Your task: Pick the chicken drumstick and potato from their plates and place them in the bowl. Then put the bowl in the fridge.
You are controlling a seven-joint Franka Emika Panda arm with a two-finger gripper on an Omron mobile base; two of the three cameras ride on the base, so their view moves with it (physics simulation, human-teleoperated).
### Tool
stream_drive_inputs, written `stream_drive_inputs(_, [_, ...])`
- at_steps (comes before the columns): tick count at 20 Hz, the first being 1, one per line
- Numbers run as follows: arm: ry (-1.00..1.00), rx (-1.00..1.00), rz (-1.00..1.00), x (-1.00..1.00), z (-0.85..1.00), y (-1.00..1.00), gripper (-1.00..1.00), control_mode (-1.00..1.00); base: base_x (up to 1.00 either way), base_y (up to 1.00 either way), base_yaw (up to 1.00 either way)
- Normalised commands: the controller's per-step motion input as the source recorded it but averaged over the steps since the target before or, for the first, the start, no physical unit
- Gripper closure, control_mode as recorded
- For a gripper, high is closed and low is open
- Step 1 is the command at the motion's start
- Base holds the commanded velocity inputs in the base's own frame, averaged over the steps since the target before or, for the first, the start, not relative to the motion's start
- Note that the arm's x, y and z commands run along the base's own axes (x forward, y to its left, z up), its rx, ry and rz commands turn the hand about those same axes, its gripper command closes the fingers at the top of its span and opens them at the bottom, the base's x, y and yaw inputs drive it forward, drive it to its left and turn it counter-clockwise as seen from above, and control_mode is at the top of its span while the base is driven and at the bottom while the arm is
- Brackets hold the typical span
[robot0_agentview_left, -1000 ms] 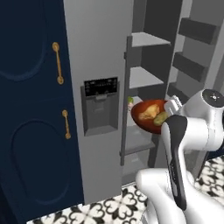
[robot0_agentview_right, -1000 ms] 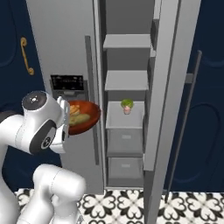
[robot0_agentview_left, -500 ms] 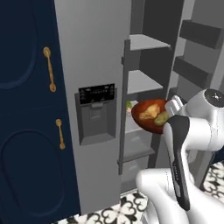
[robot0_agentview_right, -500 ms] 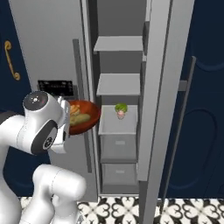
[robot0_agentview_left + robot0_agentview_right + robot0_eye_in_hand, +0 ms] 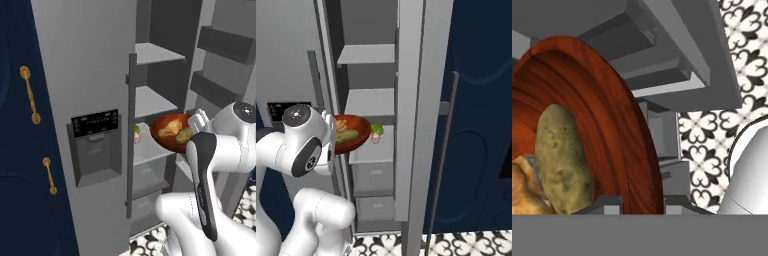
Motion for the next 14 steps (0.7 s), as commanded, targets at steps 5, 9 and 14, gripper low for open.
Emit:
stream_drive_inputs(5, [0.0,0.0,0.0,0.0,0.0,0.0,1.0,1.0,0.52,-0.02,-0.23])
stream_drive_inputs(9, [0.0,0.0,0.0,0.0,0.0,0.0,1.0,1.0,0.38,-0.08,-0.21])
stream_drive_inputs(14, [0.0,0.0,0.0,0.0,0.0,0.0,1.0,1.0,0.52,0.0,-0.08])
